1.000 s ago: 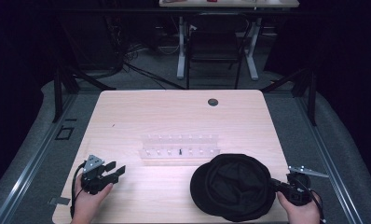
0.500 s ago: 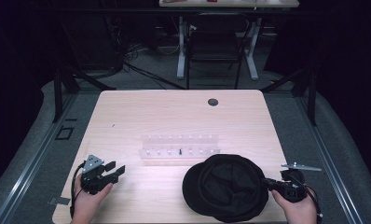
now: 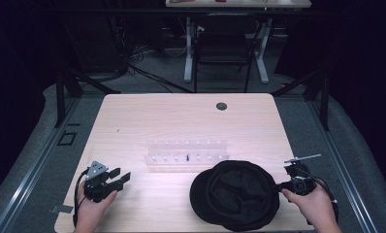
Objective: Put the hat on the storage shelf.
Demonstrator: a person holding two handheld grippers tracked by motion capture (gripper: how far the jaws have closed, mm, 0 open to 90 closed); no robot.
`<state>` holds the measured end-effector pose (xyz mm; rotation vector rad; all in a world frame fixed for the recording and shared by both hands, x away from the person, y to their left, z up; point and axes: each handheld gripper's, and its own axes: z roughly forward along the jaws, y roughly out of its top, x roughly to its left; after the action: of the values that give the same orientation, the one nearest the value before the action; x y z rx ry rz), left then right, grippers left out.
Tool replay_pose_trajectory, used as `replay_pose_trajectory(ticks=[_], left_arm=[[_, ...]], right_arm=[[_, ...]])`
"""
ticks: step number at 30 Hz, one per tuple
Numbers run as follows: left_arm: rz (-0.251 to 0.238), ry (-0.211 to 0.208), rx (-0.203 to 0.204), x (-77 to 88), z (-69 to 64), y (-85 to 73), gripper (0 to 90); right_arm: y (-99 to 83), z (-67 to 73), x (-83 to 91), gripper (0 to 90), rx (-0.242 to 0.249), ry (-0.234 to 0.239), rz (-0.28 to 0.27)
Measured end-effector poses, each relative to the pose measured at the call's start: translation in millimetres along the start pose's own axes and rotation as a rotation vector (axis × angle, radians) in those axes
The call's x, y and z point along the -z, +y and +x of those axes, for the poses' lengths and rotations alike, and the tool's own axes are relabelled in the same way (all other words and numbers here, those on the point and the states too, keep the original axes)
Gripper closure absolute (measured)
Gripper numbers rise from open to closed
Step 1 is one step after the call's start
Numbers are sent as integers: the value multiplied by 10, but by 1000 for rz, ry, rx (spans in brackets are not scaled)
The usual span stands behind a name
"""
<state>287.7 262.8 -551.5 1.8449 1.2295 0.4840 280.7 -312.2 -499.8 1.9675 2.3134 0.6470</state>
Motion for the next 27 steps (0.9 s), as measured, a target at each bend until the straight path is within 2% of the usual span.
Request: replay_pose_trajectory(ticks=[3,7,11,16,18,19,21,22,23,27], left_arm=[[1,0,1,-1,0,0,513],[3,1,-2,0,0,1,514],[2,1,-2,-4,4,-2,514],[2,-1,1,-6,7,-3,514],[5,-1,1,-6,9,-3,514],[5,-1,2,-6,10,-3,514],[5,0,2,-7,11,-4,514],[5,0,3,-8,12,-4,514],[6,1,3,-7,12,-3,514],[5,0,2,-7,11,-4,514]], right_arm=[[28,-7,-14,768,0,12,24],[92,-25,-59,795,-12,28,84],[111,-67,-86,795,-56,54,95],[130,-99,-122,797,-47,64,137],[132,-108,-139,808,-66,79,125],[144,-116,-133,824,-62,89,143],[143,-110,-137,834,-71,91,136],[165,-130,-113,857,-43,100,171],[164,-122,-112,865,-59,105,163],[173,-125,-89,874,-53,113,175]])
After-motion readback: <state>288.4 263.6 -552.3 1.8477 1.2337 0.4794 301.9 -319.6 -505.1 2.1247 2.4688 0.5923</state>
